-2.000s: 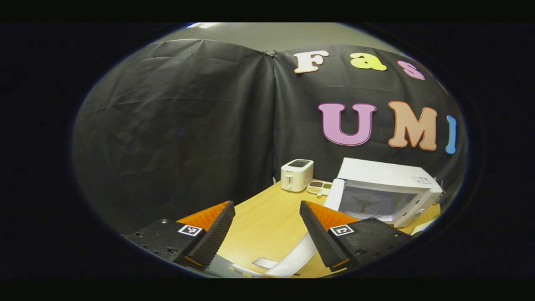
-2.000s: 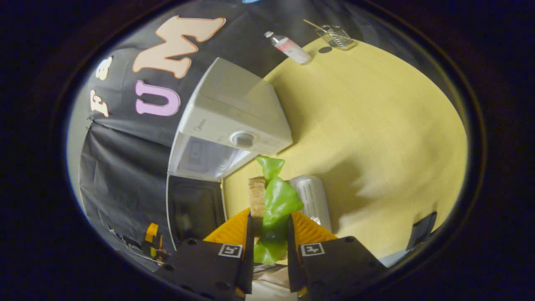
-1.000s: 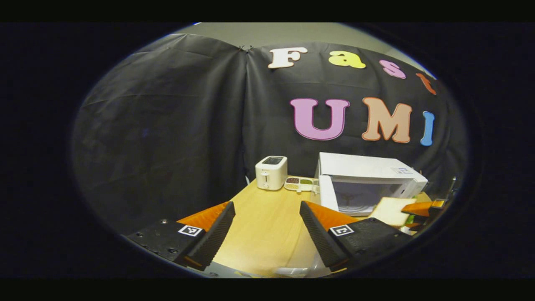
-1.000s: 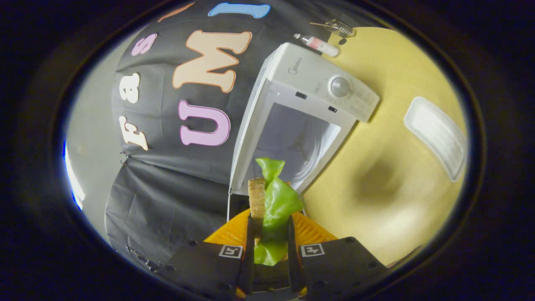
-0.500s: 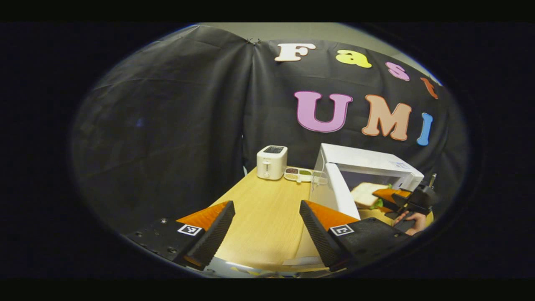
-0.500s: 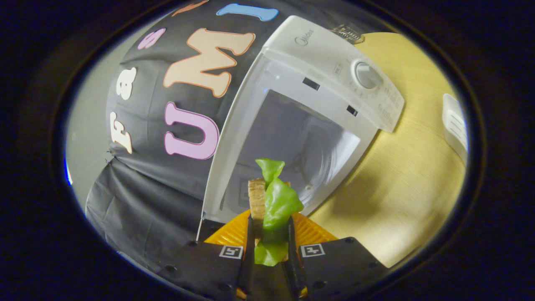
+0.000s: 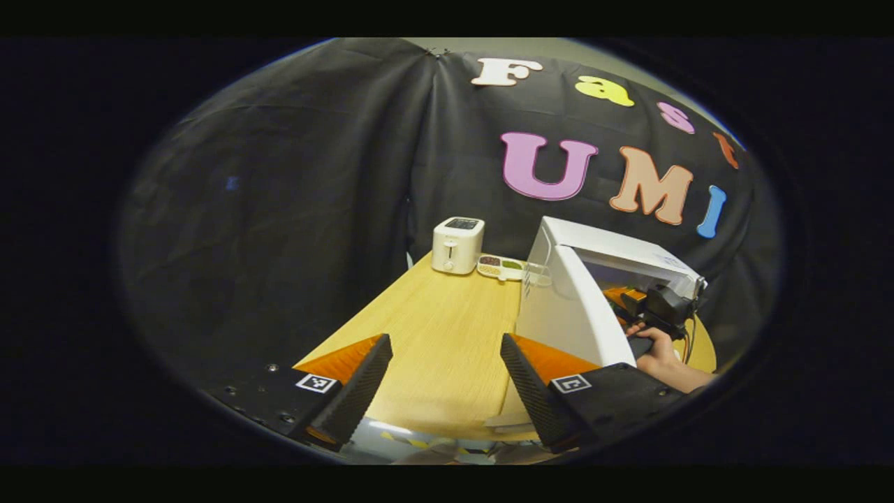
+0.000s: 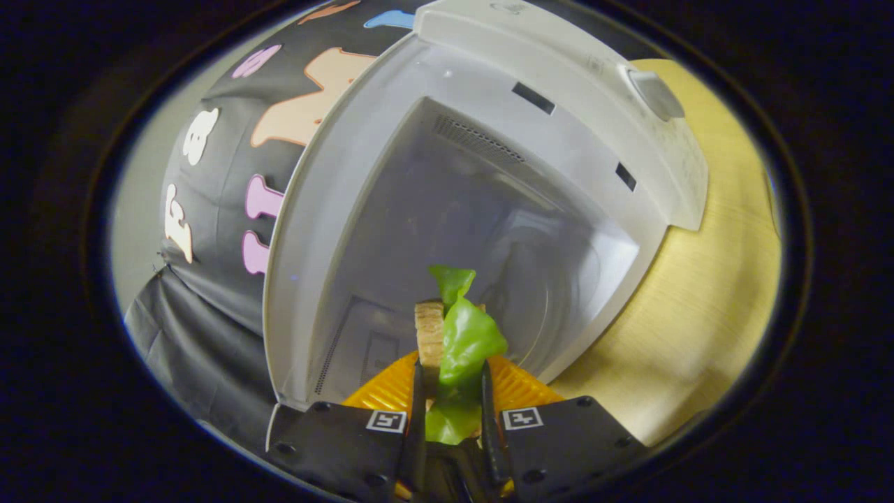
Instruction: Open the microwave oven with the left hand, put the food in, and close the microwave oven.
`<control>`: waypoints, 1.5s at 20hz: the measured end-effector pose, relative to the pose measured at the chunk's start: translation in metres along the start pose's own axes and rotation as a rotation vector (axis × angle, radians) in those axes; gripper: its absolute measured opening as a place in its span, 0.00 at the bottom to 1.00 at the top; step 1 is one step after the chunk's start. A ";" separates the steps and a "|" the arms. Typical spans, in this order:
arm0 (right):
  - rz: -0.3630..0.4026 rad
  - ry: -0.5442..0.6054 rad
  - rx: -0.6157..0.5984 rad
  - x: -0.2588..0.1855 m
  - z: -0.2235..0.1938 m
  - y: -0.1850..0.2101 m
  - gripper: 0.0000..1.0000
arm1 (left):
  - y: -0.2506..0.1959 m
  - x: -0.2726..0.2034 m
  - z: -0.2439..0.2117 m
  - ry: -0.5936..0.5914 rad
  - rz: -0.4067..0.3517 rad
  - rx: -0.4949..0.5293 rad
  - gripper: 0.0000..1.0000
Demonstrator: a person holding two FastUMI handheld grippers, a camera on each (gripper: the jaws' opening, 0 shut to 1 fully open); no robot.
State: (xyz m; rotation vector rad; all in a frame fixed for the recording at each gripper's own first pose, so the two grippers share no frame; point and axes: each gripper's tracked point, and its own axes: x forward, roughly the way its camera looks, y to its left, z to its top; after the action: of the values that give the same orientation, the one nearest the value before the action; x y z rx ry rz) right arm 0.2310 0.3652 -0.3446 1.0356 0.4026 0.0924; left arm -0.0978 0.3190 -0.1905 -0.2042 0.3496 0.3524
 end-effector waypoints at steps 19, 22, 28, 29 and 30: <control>-0.272 -0.163 -0.556 0.003 0.046 -0.034 0.90 | 0.004 -0.003 -0.025 0.055 -0.025 0.000 0.96; -0.263 -0.183 -0.631 -0.018 0.054 -0.026 0.99 | -0.001 -0.003 -0.025 0.055 -0.045 0.013 0.96; -0.223 -0.150 -0.756 -0.082 0.040 -0.009 0.99 | -0.015 0.002 -0.015 0.026 -0.112 0.059 0.95; -0.212 -0.141 -0.776 -0.096 0.036 -0.004 0.99 | -0.018 0.003 -0.014 0.024 -0.127 0.064 0.90; -0.203 -0.129 -0.800 -0.108 0.031 -0.002 0.99 | -0.020 0.003 -0.013 0.019 -0.142 0.067 0.94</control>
State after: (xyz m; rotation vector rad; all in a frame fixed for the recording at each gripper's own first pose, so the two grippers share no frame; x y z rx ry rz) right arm 0.1426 0.3103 -0.3016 0.2085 0.3072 -0.0004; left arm -0.0914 0.2981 -0.2013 -0.1663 0.3628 0.1981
